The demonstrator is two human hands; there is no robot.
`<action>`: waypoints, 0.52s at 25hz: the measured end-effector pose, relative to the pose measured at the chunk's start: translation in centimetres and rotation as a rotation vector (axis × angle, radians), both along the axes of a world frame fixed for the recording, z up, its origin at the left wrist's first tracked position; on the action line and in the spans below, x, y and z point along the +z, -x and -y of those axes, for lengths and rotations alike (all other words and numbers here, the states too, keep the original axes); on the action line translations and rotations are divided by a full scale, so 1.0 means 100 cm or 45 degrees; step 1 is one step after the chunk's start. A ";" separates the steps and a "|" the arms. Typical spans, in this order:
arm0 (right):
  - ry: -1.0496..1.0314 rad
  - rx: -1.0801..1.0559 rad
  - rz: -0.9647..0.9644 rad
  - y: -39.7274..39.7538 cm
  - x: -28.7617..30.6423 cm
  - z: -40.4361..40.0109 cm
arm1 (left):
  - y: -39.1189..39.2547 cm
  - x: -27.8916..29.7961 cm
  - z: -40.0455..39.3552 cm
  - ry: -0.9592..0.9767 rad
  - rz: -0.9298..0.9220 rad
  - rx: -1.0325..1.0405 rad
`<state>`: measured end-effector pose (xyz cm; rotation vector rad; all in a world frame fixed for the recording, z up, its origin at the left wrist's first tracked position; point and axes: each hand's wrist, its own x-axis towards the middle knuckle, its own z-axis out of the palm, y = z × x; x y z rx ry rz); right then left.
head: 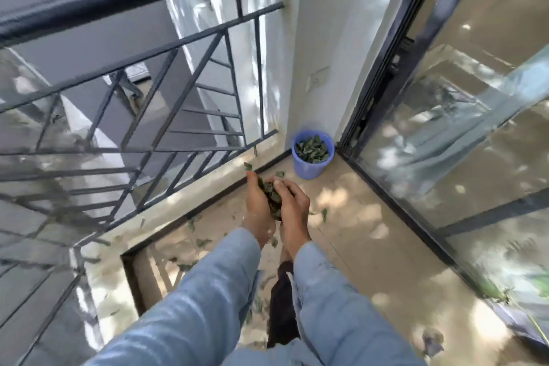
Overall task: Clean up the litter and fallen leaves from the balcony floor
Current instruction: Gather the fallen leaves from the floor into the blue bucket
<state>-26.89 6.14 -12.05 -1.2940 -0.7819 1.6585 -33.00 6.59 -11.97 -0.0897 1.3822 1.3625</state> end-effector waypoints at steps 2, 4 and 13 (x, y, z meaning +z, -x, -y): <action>0.047 -0.052 0.006 0.001 -0.015 -0.056 | -0.003 -0.010 -0.056 0.064 -0.009 -0.042; 0.127 -0.105 0.007 -0.006 -0.026 -0.121 | -0.010 -0.025 -0.123 0.140 -0.027 -0.111; 0.270 -0.022 0.056 -0.046 -0.089 -0.356 | -0.036 -0.076 -0.357 0.280 0.096 -0.333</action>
